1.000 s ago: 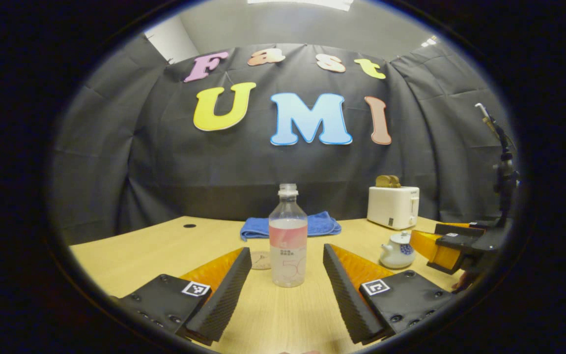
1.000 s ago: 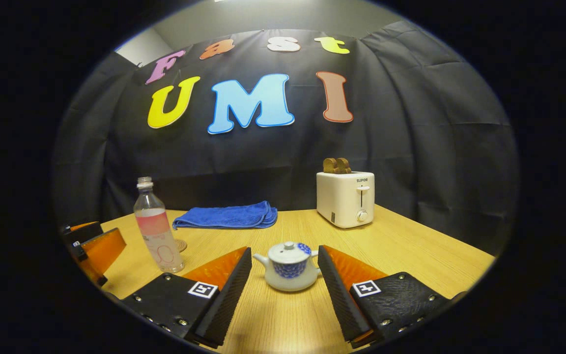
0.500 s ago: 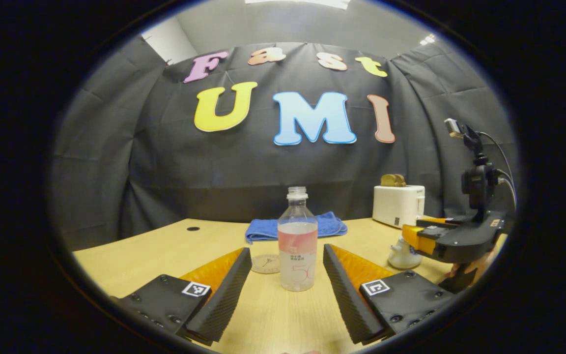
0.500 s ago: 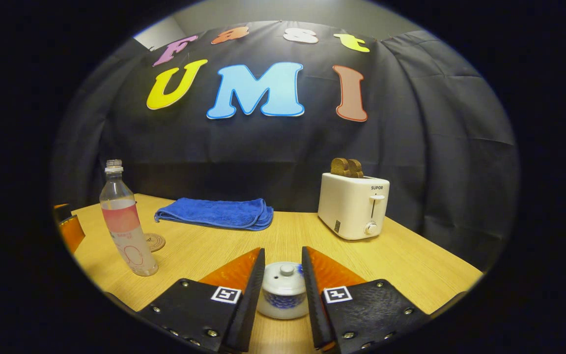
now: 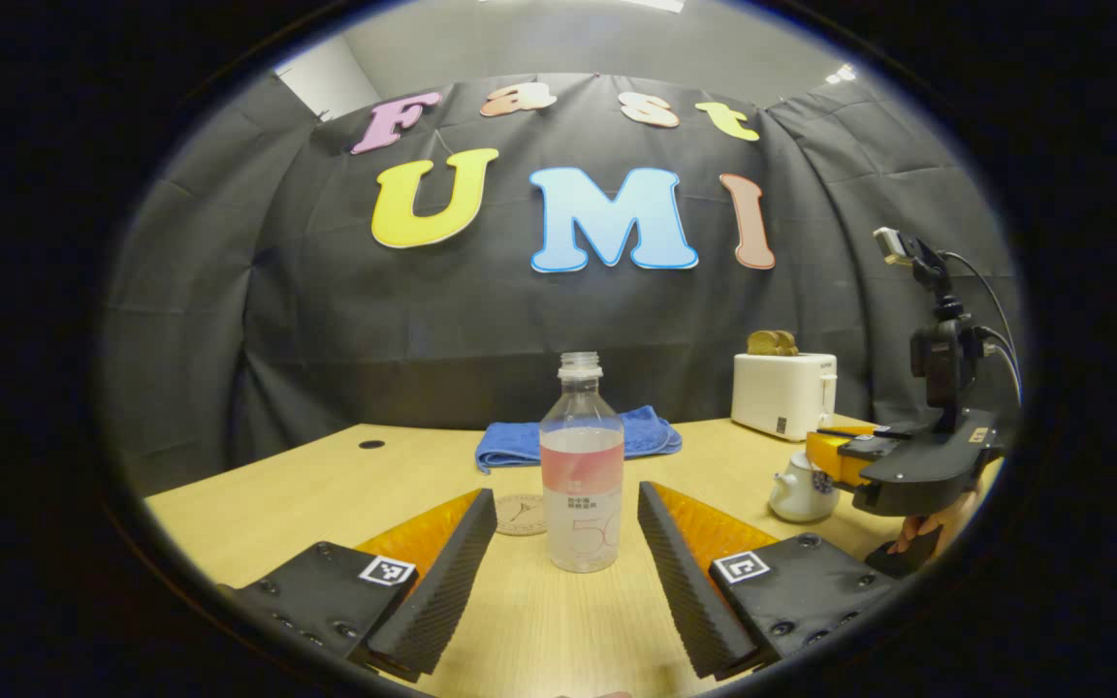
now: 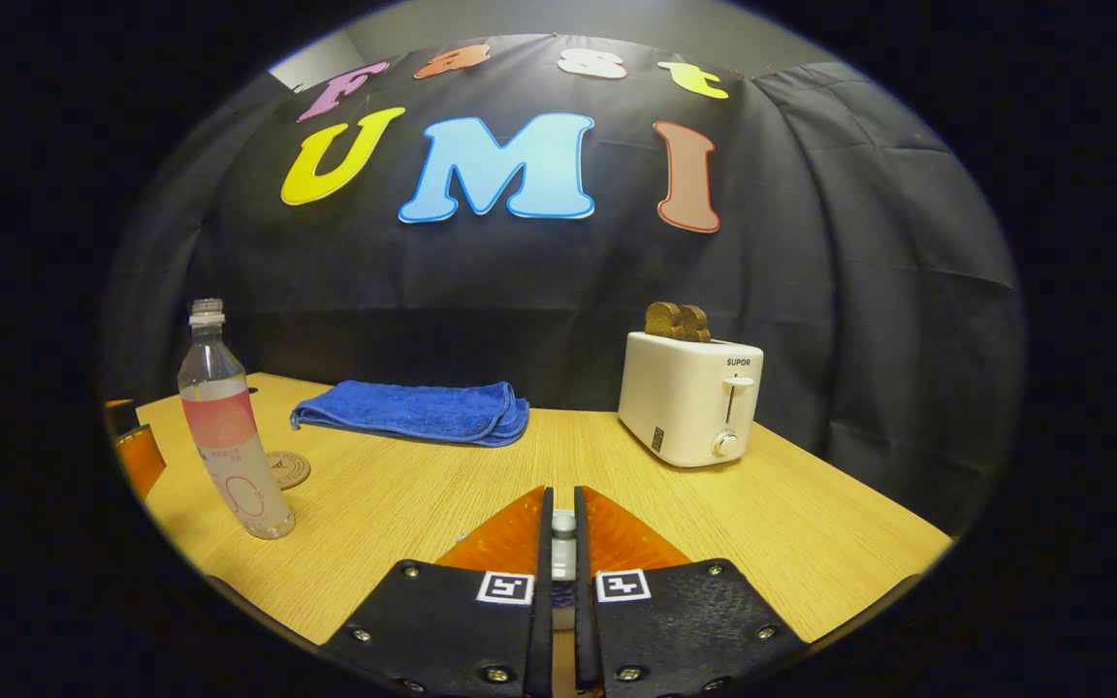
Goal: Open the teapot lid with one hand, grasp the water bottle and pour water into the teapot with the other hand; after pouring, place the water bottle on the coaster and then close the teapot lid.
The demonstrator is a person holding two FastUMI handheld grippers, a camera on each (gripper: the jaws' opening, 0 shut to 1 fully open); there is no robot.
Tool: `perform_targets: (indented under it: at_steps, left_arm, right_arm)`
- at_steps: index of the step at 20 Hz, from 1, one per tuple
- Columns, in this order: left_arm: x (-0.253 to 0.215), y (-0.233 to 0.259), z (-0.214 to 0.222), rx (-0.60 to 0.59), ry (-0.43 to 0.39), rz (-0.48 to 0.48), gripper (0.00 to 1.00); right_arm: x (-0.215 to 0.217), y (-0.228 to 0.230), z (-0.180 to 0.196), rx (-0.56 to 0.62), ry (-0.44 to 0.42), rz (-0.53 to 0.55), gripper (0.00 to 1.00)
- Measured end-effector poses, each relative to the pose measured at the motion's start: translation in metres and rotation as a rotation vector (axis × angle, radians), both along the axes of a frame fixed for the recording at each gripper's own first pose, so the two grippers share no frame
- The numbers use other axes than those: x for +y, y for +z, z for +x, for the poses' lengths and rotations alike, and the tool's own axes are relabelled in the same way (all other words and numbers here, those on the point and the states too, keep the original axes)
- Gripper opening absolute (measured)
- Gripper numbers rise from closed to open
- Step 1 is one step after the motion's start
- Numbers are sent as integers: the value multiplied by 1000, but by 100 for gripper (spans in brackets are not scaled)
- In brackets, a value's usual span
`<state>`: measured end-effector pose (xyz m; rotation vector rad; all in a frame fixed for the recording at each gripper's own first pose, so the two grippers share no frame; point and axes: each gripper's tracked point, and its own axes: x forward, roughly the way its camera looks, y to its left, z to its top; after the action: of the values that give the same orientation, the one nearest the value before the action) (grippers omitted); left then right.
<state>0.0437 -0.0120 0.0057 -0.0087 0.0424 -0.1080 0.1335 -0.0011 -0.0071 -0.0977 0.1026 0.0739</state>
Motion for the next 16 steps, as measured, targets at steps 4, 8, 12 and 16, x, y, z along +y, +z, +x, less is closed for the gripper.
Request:
perform_targets:
  at_steps: [4, 8, 12, 16]
  left_arm:
    - [-3, 1, 5, -5, -7, 16, 100]
    - [-6, 7, 11, -20, -10, 6, 100]
    - [-11, 0, 21, 9, -23, -36, 100]
    - [-6, -16, 45, 67, -6, -97, 100]
  right_arm:
    - [4, 6, -1, -25, 19, 1, 9]
    - [5, 23, -8, -72, 27, 17, 9]
    - [10, 33, -24, -92, 56, 45, 9]
    - [13, 39, -51, -118, 86, 48, 9]
